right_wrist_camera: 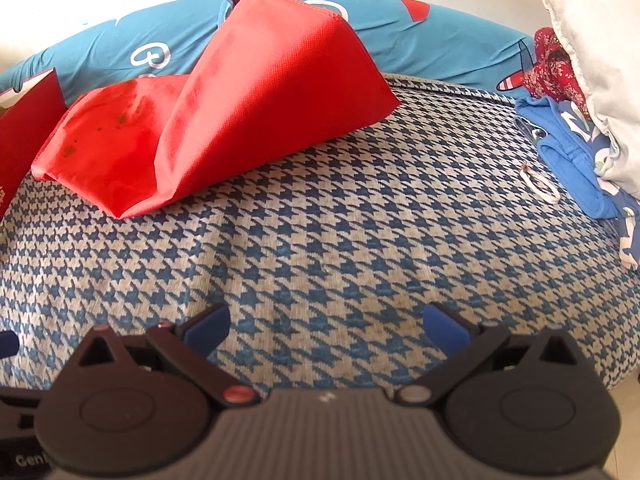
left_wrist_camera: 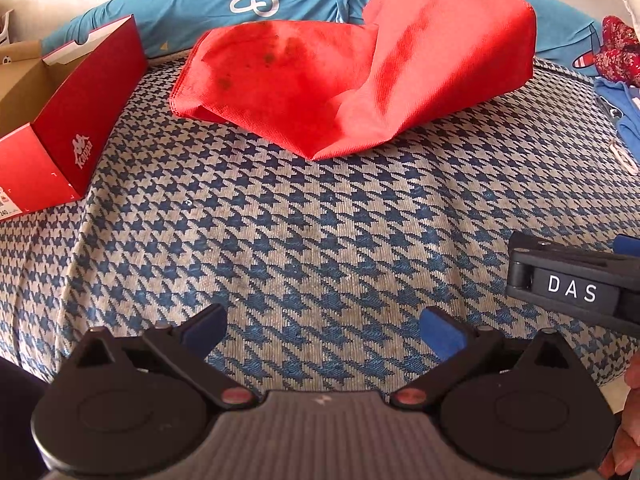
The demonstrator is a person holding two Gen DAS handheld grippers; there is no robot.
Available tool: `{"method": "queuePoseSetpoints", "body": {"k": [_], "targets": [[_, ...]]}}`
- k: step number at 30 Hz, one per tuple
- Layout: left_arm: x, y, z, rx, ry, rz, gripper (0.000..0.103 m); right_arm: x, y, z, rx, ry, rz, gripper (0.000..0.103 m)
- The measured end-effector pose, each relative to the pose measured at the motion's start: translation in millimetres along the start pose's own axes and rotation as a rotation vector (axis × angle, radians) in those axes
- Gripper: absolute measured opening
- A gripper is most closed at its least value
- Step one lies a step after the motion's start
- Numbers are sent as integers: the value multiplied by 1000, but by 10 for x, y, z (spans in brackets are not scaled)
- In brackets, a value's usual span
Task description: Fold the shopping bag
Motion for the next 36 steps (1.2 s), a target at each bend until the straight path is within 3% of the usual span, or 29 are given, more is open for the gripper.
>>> {"method": "queuePoseSetpoints", "body": {"k": [12,36], "targets": [[19,-9,17,14,6,-14,103,1,-5,10,-57,-16,-21,103],[11,-19,7,5,1,-14,103,-4,-13,0,-20,-29,-2,103]]}}
Point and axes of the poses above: each gripper's, at about its wrist camera, not at the fingertips, and z roughly the way its jaws point, y to its right, x to its top, the point moved 9 cm from there along z, roughly the way its jaws point, and after that the axes turned 4 degrees about -y, right-handed, at the moved point
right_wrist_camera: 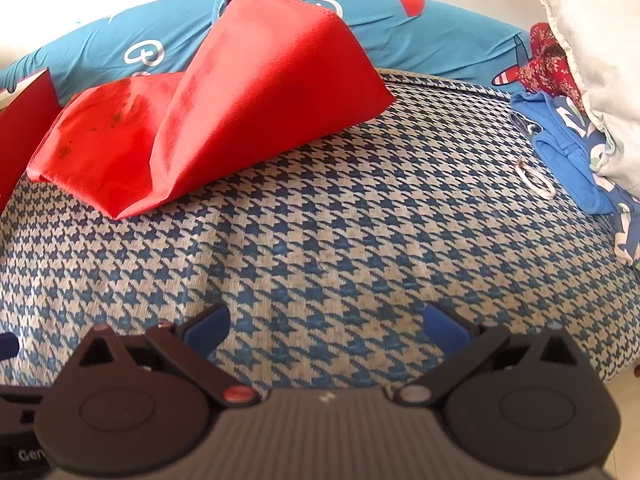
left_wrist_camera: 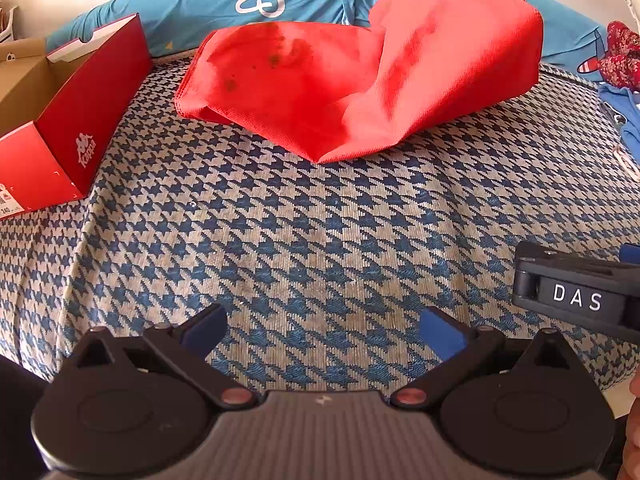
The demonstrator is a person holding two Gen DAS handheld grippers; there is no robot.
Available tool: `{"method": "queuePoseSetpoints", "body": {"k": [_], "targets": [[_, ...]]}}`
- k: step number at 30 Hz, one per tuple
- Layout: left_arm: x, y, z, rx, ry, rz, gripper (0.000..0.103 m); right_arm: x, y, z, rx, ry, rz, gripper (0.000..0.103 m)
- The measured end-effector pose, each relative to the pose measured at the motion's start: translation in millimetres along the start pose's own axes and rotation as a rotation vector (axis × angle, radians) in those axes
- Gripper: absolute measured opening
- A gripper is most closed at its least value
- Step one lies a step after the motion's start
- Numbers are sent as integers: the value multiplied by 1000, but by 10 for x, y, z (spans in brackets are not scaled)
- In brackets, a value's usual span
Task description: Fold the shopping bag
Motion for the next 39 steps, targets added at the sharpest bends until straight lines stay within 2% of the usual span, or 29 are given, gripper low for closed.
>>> {"method": "queuePoseSetpoints", "body": {"k": [15,39], "targets": [[51,12,-34,1,20,1,103,-12,5,14,14,-10,22,103],[76,-79,-11,39,-4,-18,103,15,40,7,14,9,48,103]]}}
Point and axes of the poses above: each gripper's, at about its wrist camera, not at the fingertips, and z roughly the way its jaws point, y to its right, x to its top, the point moved 9 cm from there along z, roughly the way its jaws point, and after that the axes turned 4 degrees about -y, right-handed, at the moved point
